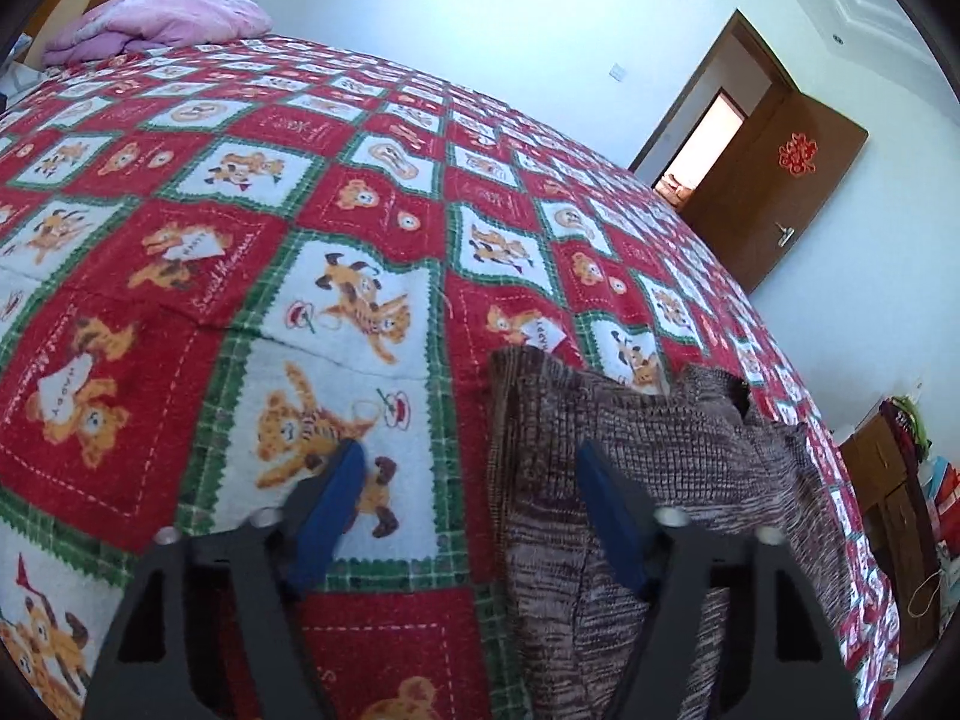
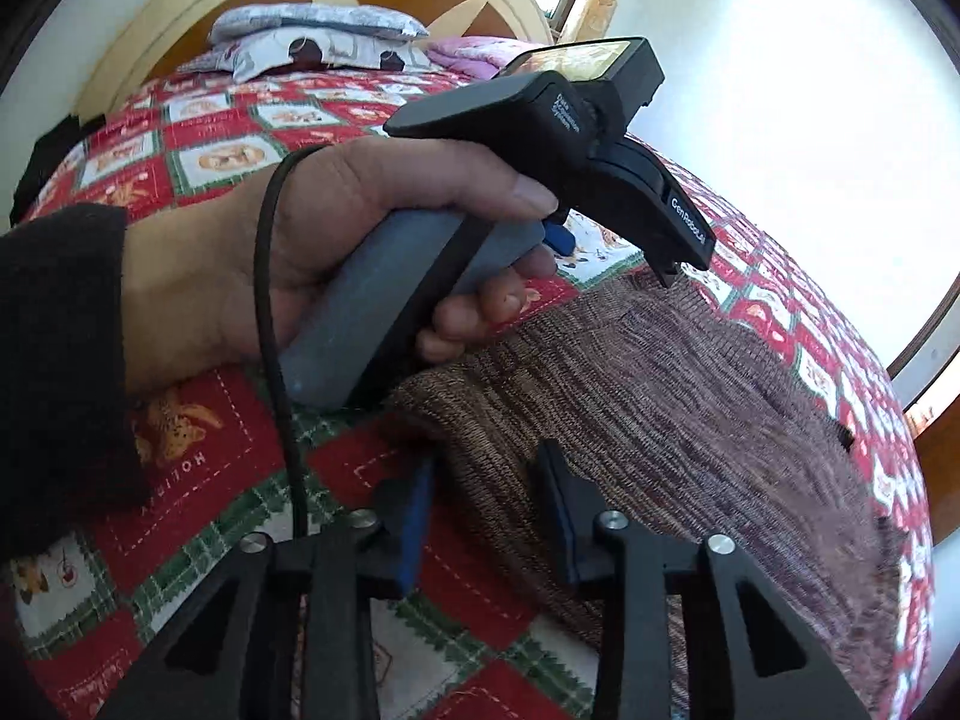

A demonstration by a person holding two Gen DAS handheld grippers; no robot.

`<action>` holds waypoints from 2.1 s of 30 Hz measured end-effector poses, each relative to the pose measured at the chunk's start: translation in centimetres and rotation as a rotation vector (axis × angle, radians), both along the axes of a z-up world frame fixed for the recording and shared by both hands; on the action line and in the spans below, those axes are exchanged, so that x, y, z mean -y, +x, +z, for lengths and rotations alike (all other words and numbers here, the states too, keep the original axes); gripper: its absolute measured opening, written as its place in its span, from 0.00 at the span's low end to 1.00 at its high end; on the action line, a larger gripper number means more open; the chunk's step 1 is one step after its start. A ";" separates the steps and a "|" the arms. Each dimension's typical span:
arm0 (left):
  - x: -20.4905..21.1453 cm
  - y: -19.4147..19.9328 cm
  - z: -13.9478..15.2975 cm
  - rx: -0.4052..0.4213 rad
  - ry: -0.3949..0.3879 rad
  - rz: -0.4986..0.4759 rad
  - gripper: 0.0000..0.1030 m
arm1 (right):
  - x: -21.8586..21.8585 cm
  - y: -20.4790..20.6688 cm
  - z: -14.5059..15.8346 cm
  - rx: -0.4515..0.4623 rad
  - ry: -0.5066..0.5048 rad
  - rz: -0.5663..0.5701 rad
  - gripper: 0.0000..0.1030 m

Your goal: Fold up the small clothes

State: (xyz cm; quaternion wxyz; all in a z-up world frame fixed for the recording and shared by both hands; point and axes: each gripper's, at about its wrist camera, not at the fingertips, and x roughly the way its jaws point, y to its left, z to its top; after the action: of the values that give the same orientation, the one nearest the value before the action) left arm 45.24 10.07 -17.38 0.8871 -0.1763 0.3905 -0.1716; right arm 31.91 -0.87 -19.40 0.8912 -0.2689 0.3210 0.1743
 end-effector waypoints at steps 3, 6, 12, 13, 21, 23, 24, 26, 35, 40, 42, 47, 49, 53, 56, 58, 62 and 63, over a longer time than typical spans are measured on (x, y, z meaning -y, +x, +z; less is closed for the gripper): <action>0.8 0.1 -0.1 0.004 0.017 -0.027 0.49 | 0.2 -0.2 -0.2 0.004 0.026 0.002 0.23; 2.2 -0.2 0.3 0.029 0.097 -0.051 0.51 | 0.6 0.0 -0.3 -0.002 0.063 0.000 0.23; 2.5 0.4 0.1 0.007 0.121 -0.060 0.52 | 0.7 -0.5 -0.5 0.018 0.075 0.001 0.23; 2.7 0.3 0.2 0.015 0.128 -0.072 0.51 | 0.7 -0.5 -0.5 0.020 0.079 0.001 0.23; 2.9 0.8 -0.2 -0.012 0.095 -0.101 0.38 | 0.9 -0.6 -0.6 0.040 0.102 0.003 0.23; 3.0 0.6 -0.1 -0.003 0.096 -0.104 0.33 | 0.9 -0.8 -0.7 0.054 0.092 0.003 0.23; 3.0 0.6 -0.1 -0.004 0.096 -0.108 0.23 | 0.9 -0.9 -0.6 0.055 0.093 0.004 0.23; 3.1 0.6 -0.1 -0.006 0.092 -0.112 0.15 | 1.2 -0.9 -0.5 0.050 0.113 0.008 0.19; 2.6 0.7 -0.2 -0.024 0.064 -0.097 0.10 | 4.0 0.5 2.0 -0.130 0.251 0.016 0.07; 3.1 0.4 0.3 -0.027 0.102 -0.073 0.09 | 6.6 0.1 2.5 -0.118 0.271 0.011 0.07; 3.1 0.2 0.6 -0.035 0.094 -0.050 0.08 | 7.9 0.4 2.1 -0.137 0.333 -0.019 0.07; 1.5 -0.6 1.9 -0.036 -0.049 0.023 0.08 | 9.8 -0.4 3.5 -0.105 0.428 -0.056 0.07; 1.5 -0.9 2.4 -0.030 -0.083 0.034 0.08 | 10.4 -0.8 3.9 -0.100 0.437 -0.062 0.06; 2.8 -1.5 3.0 -0.034 -0.114 0.030 0.08 | 11.8 -2.5 4.9 -0.100 0.451 -0.063 0.04; 4.3 -2.5 3.7 -0.020 -0.135 0.016 0.08 | 13.4 -3.7 5.9 -0.080 0.467 -0.060 0.04; 5.1 -2.9 4.1 -0.012 -0.139 0.019 0.08 | 14.2 -3.7 6.3 -0.081 0.485 -0.068 0.04; 6.1 -3.1 5.7 -0.004 -0.146 0.032 0.08 | 15.9 -3.3 6.5 -0.095 0.530 -0.104 0.04; 6.2 -3.0 6.2 0.001 -0.144 0.034 0.08 | 16.4 -3.3 6.6 -0.095 0.542 -0.114 0.04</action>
State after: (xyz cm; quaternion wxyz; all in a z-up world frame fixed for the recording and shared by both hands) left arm 42.20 3.84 -11.21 0.8753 -0.2460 0.3734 -0.1841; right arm 28.59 -17.31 -12.81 0.9230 0.0064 0.3185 0.2157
